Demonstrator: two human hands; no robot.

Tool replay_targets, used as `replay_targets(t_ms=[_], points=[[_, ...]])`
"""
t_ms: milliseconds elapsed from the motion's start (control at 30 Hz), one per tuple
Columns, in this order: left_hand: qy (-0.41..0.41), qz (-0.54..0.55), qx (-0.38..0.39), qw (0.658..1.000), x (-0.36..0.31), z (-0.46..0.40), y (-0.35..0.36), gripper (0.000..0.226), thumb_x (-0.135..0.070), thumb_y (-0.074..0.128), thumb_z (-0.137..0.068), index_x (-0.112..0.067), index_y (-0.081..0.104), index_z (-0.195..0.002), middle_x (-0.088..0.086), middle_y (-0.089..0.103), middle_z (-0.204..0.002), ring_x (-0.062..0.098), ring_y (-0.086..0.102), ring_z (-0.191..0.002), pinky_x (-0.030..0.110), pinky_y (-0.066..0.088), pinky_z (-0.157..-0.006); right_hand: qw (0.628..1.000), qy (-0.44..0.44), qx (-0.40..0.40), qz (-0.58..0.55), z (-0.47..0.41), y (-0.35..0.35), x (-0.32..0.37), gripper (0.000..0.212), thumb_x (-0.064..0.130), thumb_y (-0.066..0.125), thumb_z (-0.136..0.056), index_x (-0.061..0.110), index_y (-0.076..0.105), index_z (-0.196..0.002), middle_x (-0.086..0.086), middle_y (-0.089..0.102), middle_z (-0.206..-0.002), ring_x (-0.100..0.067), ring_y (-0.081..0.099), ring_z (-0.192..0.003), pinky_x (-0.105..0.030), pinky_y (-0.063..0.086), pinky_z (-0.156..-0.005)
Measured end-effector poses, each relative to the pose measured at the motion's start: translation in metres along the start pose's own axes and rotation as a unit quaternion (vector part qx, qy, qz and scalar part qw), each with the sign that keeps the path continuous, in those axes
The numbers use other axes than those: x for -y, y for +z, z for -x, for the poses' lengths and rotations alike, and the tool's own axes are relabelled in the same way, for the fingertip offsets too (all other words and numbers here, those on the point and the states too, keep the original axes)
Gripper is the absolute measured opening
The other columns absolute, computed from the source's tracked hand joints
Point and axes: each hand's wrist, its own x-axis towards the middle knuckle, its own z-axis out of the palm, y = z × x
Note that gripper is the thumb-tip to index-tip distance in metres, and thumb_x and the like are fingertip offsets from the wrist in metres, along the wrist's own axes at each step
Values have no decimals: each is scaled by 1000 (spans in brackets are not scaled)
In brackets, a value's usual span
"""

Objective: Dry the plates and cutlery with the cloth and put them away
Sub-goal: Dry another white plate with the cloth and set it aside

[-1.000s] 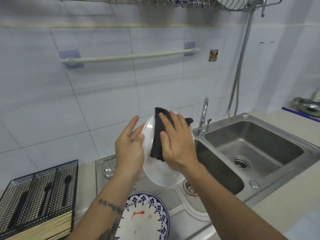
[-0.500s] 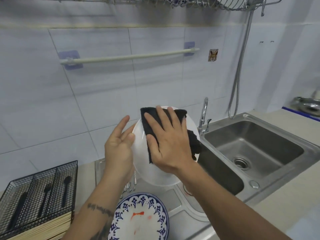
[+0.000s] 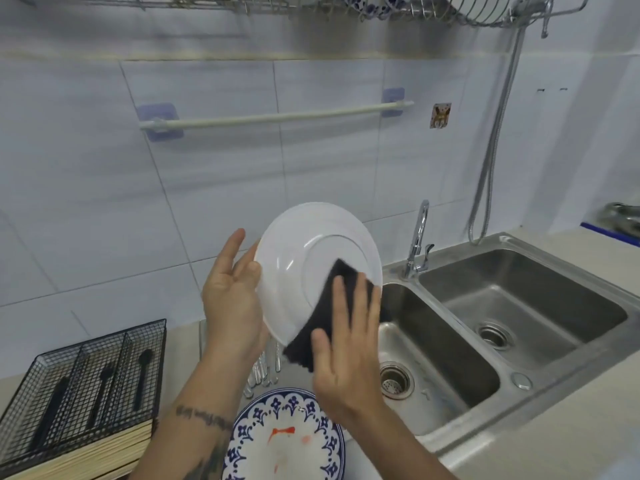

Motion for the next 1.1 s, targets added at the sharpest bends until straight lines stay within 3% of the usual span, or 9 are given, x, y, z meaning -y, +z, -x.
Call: replay_targets(t_ms=[167, 233, 400, 500, 567, 667, 833, 933, 1100], points=[[18, -63, 68, 996, 8, 4, 5, 53, 5, 47, -100, -40, 67, -120, -7, 75, -115, 15, 71, -107, 33, 58, -88, 993, -99, 29, 57, -23, -5, 15, 66, 39, 33, -95, 29, 12, -157, -1, -1, -166, -29, -7, -152, -55, 8, -119], [15, -68, 84, 994, 9, 7, 3, 55, 8, 46, -99, -38, 69, -119, -1, 74, -118, 19, 70, -111, 37, 56, -93, 989, -113, 37, 89, -47, -11, 14, 64, 41, 33, -95, 29, 19, -156, -1, 7, -165, -31, -2, -151, -57, 13, -119], [20, -55, 81, 995, 4, 8, -12, 48, 8, 47, -100, -30, 69, -118, 0, 75, -118, 23, 71, -110, 42, 54, -96, 997, -23, 41, 58, -87, -28, -5, 59, 46, 28, -97, 30, 26, -153, -2, 23, -161, -25, 17, -147, -48, 17, -119], [13, -39, 59, 997, -2, 2, -26, 48, 6, 47, -100, -33, 71, -115, -2, 75, -118, 20, 71, -110, 40, 54, -94, 996, 63, 44, -35, -76, -35, -23, 60, 44, 27, -97, 32, 21, -155, 5, 19, -162, -14, 13, -149, -41, 15, -122], [13, -43, 59, 997, -4, -1, -30, 49, 6, 47, -99, -34, 71, -114, -3, 75, -116, 19, 71, -108, 38, 54, -90, 996, 69, 48, -43, -59, -33, -23, 61, 44, 29, -97, 37, 13, -155, 9, 12, -163, -12, 8, -149, -42, 13, -122], [10, -55, 75, 996, 0, -1, -27, 47, 6, 48, -99, -32, 70, -116, -4, 76, -115, 19, 72, -105, 34, 58, -84, 999, 4, 48, 14, -42, -25, -4, 65, 47, 30, -96, 41, 5, -155, 10, 3, -165, -18, 2, -151, -48, 10, -122], [2, -54, 89, 995, 4, 5, -13, 50, 9, 46, -99, -31, 68, -120, -1, 76, -115, 23, 72, -106, 39, 57, -90, 985, -109, 77, 108, -70, -18, 25, 63, 48, 30, -94, 38, 15, -155, 4, 8, -165, -26, 6, -150, -57, 12, -118], [21, -49, 89, 995, -2, 1, -17, 49, 8, 48, -99, -32, 66, -121, -2, 77, -112, 20, 74, -101, 34, 60, -85, 990, -74, 76, 95, -90, -25, 15, 61, 50, 27, -95, 39, 15, -154, 2, 13, -164, -26, 12, -148, -55, 15, -118], [30, -45, 77, 996, -10, -12, -47, 49, 7, 50, -98, -33, 66, -121, 0, 77, -113, 17, 74, -98, 28, 60, -77, 992, 36, 105, -57, -91, -36, -16, 53, 42, 29, -102, 39, 17, -154, 4, 35, -148, -14, 32, -133, -37, 25, -115]])
